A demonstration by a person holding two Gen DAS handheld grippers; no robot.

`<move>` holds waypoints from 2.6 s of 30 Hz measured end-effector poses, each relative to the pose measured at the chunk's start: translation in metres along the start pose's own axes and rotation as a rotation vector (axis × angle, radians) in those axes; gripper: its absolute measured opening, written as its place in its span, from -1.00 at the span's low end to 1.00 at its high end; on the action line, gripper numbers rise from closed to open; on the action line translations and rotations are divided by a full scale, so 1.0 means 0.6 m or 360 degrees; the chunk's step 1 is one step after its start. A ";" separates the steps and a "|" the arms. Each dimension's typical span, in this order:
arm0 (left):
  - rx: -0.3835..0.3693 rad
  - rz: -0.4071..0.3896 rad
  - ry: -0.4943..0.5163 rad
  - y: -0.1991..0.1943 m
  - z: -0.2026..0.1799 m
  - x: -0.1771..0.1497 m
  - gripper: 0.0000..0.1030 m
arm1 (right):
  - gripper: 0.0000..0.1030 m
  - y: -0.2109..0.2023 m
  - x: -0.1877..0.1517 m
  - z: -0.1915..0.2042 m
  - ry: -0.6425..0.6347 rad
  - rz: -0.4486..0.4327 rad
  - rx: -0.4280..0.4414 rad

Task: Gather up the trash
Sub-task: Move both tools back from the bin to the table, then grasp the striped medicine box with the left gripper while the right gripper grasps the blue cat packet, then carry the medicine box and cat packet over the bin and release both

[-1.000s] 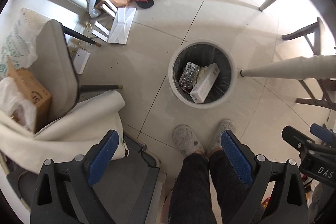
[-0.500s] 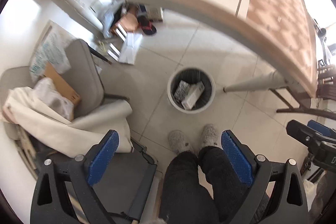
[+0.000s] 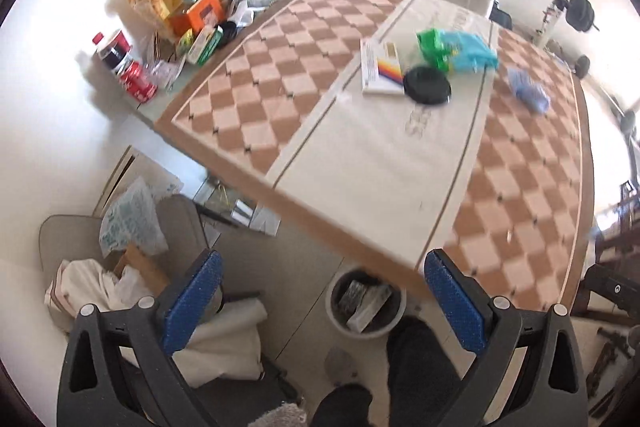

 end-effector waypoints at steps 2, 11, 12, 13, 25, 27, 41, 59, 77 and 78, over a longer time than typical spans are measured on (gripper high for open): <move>0.0032 0.0004 -0.0047 0.005 -0.022 0.064 1.00 | 1.00 -0.019 0.088 -0.027 0.0050 -0.0016 -0.0018; 0.0045 0.0325 -0.0240 0.157 -0.080 0.332 1.00 | 1.00 0.017 0.495 -0.143 0.0285 0.0009 -0.0029; 0.0025 0.0363 -0.0260 0.180 -0.085 0.357 0.99 | 1.00 0.029 0.532 -0.153 0.0303 0.0036 -0.0027; 0.0014 0.0395 -0.0268 0.203 -0.089 0.381 0.99 | 1.00 0.042 0.557 -0.157 0.0315 0.0060 -0.0024; 0.0005 0.0714 -0.0201 0.369 -0.135 0.481 0.94 | 1.00 0.153 0.721 -0.151 0.0272 0.0207 0.0005; -0.0066 0.0709 -0.0234 0.363 -0.128 0.481 0.68 | 1.00 0.166 0.732 -0.150 0.0290 0.0225 0.0020; 0.0204 0.0491 -0.0077 0.254 -0.122 0.407 0.42 | -0.09 0.148 0.732 -0.124 0.0178 0.0100 -0.0134; 0.0006 0.0162 0.0021 0.104 -0.118 0.229 0.42 | -0.15 0.071 0.447 -0.055 0.0067 -0.0074 -0.0084; -0.0400 0.0390 0.0192 0.143 -0.038 -0.194 0.42 | -0.17 0.209 -0.127 -0.019 0.0097 0.0065 -0.0039; -0.0404 0.0444 0.0173 0.169 -0.036 -0.215 0.42 | -0.17 0.234 -0.146 -0.023 0.0094 0.0116 -0.0042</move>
Point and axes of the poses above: each gripper's, at about its wrist camera, not at the fingertips, and y roughly the way its jaws point, z to its left, x to its top, the point moved 7 cm from there along y, roughly the way its jaws point, and after that the axes turned 15 degrees about z, right-handed, at the moved point
